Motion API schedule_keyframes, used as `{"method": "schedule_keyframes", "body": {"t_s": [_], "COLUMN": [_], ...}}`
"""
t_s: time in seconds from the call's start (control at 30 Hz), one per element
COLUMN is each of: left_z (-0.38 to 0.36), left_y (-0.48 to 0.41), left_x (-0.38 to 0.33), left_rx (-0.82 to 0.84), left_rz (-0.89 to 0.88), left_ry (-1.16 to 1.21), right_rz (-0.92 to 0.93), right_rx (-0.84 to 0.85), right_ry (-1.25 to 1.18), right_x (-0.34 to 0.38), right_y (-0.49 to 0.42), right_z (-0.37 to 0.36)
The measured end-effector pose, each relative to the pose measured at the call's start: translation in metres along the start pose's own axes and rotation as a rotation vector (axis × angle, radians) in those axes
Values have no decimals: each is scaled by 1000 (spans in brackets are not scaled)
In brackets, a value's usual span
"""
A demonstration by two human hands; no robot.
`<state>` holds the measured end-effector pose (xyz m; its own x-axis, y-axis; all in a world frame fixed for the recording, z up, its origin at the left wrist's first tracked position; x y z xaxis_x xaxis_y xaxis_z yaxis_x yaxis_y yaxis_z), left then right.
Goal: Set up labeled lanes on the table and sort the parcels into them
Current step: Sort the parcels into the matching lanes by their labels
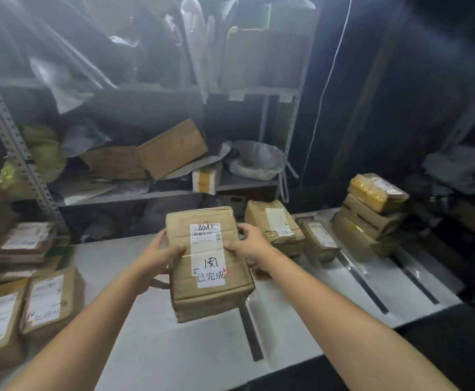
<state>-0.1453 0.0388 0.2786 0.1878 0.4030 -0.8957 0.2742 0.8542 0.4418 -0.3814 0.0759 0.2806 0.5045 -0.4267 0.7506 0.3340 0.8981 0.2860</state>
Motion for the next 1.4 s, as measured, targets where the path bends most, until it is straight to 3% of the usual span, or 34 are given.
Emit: {"method": "schedule_keyframes", "body": {"t_s": [0.43, 0.7, 0.87, 1.07, 1.4], "left_z": [-219, -341, -405, -468, -530], "left_y": [-63, -106, -114, -122, -103], "left_x": [-138, -138, -118, -98, -38], "left_rx": [206, 418, 458, 415, 167], "left_rz": [-199, -196, -157, -120, 62], "left_ry": [-52, -77, -120, -148, -56], "right_rz": [-42, -173, -241, -247, -160], "right_rx": [-233, -419, -470, -419, -115], "right_ry": [-92, -202, -202, -197, -191], "right_x": [-62, -144, -196, -258, -335], "right_y": [-34, -21, -10, -23, -62], "right_z": [239, 314, 351, 388, 414]}}
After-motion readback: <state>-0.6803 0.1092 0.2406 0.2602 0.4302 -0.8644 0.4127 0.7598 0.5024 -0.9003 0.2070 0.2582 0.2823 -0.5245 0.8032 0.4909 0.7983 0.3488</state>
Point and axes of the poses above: each hand's wrist, its own y-axis away from the middle knuckle, its own z-axis out of the back of the hand, x = y × z, the point moved 7 cm from there along -y, towards the middle knuckle, and after that the axes turned 11 degrees about y, right-handed, at the moved point
